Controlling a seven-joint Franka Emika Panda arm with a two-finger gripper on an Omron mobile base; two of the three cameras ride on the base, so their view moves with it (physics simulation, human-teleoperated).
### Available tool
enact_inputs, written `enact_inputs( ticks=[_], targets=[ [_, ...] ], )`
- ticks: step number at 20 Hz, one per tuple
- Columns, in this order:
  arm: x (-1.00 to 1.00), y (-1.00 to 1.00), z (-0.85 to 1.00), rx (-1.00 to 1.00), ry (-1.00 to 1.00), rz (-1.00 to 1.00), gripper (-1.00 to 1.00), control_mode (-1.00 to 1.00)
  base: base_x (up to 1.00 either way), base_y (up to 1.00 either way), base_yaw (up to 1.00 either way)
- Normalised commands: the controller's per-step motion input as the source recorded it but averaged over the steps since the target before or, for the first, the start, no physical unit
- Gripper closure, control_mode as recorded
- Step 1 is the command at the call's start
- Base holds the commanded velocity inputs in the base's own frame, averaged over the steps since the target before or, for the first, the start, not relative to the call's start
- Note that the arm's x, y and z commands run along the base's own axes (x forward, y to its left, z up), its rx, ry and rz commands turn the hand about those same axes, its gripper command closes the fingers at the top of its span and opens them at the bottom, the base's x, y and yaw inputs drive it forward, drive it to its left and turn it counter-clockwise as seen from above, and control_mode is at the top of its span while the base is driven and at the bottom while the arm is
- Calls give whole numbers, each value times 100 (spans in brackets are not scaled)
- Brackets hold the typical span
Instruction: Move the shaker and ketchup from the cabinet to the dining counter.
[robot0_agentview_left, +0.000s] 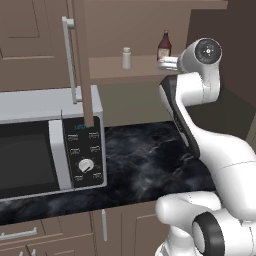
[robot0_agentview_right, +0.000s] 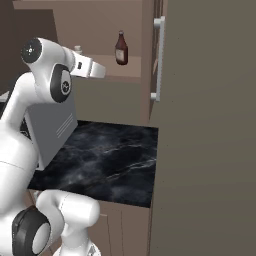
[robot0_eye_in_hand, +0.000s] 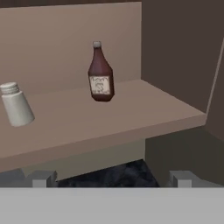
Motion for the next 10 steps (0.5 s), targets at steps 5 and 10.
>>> enact_inputs(
  ticks=[5, 10],
  targets=[
    [23, 0, 7, 0, 0, 0, -100, -100, 0, 0, 0],
    [16, -6, 3, 0, -3, 0, -100, -100, 0, 0, 0]
  ],
)
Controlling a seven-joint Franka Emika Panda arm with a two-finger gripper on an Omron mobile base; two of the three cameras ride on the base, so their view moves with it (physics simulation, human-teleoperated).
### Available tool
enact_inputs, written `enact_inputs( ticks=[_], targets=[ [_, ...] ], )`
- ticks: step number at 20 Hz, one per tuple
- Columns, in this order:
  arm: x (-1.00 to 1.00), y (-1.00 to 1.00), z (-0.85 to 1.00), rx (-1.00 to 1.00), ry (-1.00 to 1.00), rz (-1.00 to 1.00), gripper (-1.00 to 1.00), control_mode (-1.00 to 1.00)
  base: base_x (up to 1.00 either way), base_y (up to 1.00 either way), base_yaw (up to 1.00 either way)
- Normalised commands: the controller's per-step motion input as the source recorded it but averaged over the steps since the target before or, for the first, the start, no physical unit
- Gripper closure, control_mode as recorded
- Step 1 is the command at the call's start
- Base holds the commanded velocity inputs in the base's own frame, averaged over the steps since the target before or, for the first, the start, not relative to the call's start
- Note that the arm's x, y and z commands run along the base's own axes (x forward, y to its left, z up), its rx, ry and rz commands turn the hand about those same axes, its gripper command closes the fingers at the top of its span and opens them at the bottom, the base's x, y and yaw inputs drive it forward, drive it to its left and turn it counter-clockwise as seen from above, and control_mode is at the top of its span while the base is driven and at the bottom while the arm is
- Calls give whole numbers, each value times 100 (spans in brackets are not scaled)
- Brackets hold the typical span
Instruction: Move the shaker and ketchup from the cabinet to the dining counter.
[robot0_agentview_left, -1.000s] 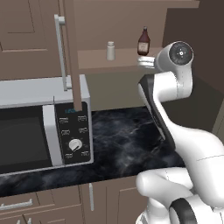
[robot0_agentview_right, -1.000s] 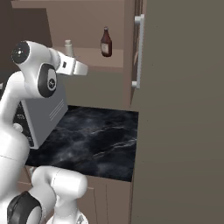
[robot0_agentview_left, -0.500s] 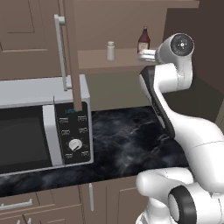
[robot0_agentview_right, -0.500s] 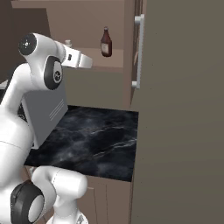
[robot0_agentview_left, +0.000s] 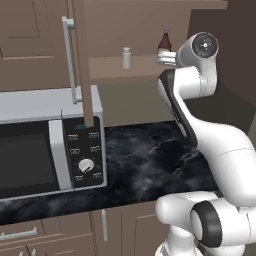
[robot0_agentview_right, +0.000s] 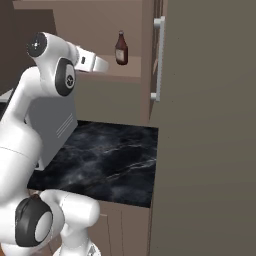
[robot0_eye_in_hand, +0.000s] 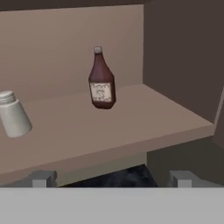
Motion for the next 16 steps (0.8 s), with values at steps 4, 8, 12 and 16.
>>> enact_inputs(
  ticks=[4, 8, 12, 16],
  targets=[
    [11, -9, 18, 0, -5, 0, -100, -100, 0, 0, 0],
    [17, -7, 20, 0, -3, 0, -100, -100, 0, 0, 0],
    [27, -3, 21, 0, 0, 0, -100, -100, 0, 0, 0],
    [29, -7, 20, 0, 0, 0, -100, -100, 0, 0, 0]
  ],
)
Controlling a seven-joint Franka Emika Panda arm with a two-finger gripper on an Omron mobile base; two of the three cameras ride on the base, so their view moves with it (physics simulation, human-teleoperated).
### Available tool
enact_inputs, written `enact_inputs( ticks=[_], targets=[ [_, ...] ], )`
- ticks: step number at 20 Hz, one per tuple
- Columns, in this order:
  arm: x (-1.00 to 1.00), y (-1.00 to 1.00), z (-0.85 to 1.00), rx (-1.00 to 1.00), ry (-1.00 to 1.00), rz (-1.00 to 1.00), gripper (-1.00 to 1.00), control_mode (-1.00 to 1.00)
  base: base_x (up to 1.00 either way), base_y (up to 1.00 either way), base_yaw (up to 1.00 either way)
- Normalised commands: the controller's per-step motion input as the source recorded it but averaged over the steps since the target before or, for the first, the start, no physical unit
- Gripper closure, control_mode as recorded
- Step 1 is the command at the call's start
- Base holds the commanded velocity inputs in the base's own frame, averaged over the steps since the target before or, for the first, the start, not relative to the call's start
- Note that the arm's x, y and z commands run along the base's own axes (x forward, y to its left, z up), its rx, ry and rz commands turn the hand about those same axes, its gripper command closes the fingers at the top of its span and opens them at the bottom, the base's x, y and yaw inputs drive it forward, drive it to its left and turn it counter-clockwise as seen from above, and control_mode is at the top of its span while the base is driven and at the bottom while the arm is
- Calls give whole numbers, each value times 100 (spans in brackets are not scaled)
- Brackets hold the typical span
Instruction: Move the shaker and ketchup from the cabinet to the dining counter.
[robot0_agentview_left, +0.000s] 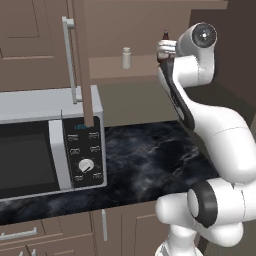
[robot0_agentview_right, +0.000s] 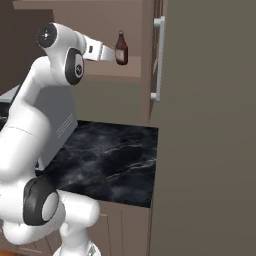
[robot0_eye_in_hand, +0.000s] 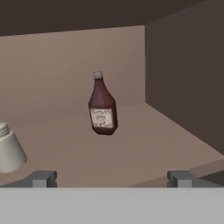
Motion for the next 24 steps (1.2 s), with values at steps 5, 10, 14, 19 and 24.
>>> enact_inputs(
  ticks=[5, 10, 14, 19, 24],
  targets=[
    [32, -10, 8, 0, 0, 0, -100, -100, 0, 0, 0],
    [37, -11, 0, 0, 0, 0, -100, -100, 0, 0, 0],
    [41, -7, 0, 0, 0, 0, -100, -100, 0, 0, 0],
    [31, -3, 0, 0, 0, 0, -100, -100, 0, 0, 0],
    [30, 0, 0, 0, 0, 0, -100, -100, 0, 0, 0]
  ],
)
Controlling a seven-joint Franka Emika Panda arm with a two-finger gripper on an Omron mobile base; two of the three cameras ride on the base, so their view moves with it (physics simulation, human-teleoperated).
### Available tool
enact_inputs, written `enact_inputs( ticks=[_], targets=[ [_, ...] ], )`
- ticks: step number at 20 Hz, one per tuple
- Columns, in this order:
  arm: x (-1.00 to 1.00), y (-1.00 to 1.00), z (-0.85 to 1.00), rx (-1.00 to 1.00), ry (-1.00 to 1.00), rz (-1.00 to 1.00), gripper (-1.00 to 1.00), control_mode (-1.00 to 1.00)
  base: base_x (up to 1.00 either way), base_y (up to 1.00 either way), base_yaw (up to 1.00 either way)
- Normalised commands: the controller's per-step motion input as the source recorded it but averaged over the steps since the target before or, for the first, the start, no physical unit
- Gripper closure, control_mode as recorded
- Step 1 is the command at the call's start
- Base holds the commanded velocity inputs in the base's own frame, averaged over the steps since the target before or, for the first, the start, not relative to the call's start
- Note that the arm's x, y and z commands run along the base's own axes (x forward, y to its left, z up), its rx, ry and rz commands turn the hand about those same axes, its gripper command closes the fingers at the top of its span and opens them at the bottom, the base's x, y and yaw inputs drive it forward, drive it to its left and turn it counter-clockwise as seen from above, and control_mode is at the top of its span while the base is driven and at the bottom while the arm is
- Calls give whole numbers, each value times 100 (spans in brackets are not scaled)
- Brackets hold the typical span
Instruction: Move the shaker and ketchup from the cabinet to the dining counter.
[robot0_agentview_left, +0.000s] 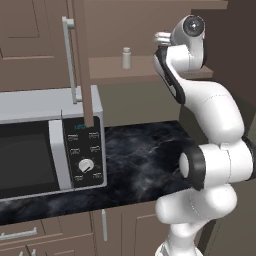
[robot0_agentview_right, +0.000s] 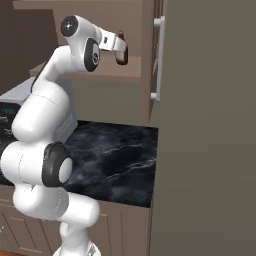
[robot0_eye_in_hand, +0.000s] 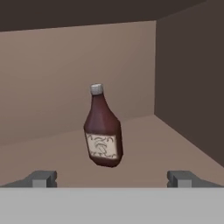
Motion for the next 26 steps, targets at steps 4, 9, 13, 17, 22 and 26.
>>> enact_inputs(
  ticks=[4, 9, 13, 17, 22, 26],
  targets=[
    [31, 0, 0, 0, 0, 0, -100, -100, 0, 0, 0],
    [28, -1, 0, 0, 0, 0, -100, -100, 0, 0, 0],
    [29, 0, -1, 0, 0, 0, -100, -100, 0, 0, 0],
    [29, -3, -5, 0, 0, 0, -100, -100, 0, 0, 0],
    [24, -6, -1, 0, 0, 0, -100, -100, 0, 0, 0],
    [23, -6, 0, 0, 0, 0, -100, -100, 0, 0, 0]
  ],
)
